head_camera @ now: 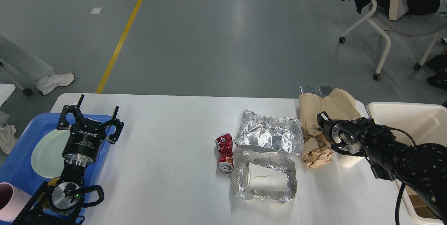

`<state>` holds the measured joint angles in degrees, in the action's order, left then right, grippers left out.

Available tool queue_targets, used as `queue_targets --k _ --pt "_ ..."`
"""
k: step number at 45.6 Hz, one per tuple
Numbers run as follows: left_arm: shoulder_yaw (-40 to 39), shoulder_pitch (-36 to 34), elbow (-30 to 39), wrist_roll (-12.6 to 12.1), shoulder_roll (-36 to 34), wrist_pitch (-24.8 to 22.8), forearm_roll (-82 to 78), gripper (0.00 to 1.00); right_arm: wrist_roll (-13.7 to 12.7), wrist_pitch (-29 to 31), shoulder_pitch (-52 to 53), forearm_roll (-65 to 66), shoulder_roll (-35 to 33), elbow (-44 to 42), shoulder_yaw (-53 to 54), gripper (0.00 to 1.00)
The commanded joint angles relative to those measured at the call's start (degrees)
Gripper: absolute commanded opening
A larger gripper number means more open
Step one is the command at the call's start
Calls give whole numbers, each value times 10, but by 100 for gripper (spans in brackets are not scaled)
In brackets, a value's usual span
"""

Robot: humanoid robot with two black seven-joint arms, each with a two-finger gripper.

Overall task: Tidy desktop
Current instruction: 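Grasp the brown paper box with the right gripper, then lift the paper box and carry it over the white bin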

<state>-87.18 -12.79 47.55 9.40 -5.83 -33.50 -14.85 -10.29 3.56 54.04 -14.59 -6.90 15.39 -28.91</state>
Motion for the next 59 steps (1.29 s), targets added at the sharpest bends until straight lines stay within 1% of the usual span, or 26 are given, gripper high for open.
queue_targets --k 1,7,12,20,27,35,38,43,47,55,59 --pt "0 0 0 0 0 0 0 96 -5 2 5 0 -4 0 0 0" --pt "0 0 0 0 -1 0 0 96 -6 2 5 0 -5 0 0 0" --pt "0 0 0 0 -1 0 0 96 -14 2 19 -1 -7 3 1 0" --pt "0 0 0 0 -1 0 0 96 -25 1 84 2 -60 68 1 0" --pt "0 0 0 -1 0 0 0 96 -72 1 149 39 -85 131 -4 0" --pt "0 0 0 -1 0 -1 0 96 -109 5 235 83 -135 216 -25 0" --pt "0 0 0 -1 -1 0 0 96 -118 13 273 88 -149 256 -63 0" --pt "0 0 0 -1 0 0 0 96 -113 36 373 88 -159 338 -190 0" --pt "0 0 0 -1 -1 0 0 96 -111 71 455 88 -160 401 -276 0" --pt "0 0 0 -1 -1 0 0 96 -110 172 626 88 -157 519 -409 0" --pt "0 0 0 -1 -1 0 0 96 -105 229 704 88 -154 581 -461 0"
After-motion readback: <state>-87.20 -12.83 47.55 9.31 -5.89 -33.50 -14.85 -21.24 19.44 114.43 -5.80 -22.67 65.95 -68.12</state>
